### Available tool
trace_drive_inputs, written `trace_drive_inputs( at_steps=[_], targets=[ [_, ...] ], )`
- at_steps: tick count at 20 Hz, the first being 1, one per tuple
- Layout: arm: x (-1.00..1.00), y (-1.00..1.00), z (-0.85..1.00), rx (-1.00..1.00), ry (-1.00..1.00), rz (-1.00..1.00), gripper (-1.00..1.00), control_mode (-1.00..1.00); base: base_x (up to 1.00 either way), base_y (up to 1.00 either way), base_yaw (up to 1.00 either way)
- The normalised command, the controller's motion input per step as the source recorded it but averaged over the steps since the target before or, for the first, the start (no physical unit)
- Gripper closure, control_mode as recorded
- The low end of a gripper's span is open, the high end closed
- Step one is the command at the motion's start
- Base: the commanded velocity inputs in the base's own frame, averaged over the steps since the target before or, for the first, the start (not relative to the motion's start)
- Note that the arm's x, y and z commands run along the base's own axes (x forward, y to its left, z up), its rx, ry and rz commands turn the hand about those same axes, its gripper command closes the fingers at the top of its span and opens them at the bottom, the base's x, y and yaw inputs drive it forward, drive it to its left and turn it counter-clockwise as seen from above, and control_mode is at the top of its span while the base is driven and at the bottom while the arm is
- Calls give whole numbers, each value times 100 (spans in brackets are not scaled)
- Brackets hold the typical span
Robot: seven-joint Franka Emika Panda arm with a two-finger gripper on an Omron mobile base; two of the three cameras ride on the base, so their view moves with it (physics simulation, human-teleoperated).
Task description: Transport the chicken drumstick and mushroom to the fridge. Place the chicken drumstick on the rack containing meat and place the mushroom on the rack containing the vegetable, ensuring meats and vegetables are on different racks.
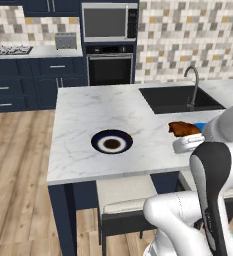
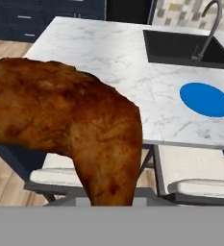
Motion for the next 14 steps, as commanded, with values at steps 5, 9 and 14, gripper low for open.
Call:
trace_drive_inputs(
  at_steps=[5,9,14],
  targets=[
    [-14,0,11,0,0,0,100,100,-64,0,0],
    [0,0,0,0,0,0,100,100,-85,8,0],
    [0,0,0,0,0,0,100,100,-11,90,8]
  ],
)
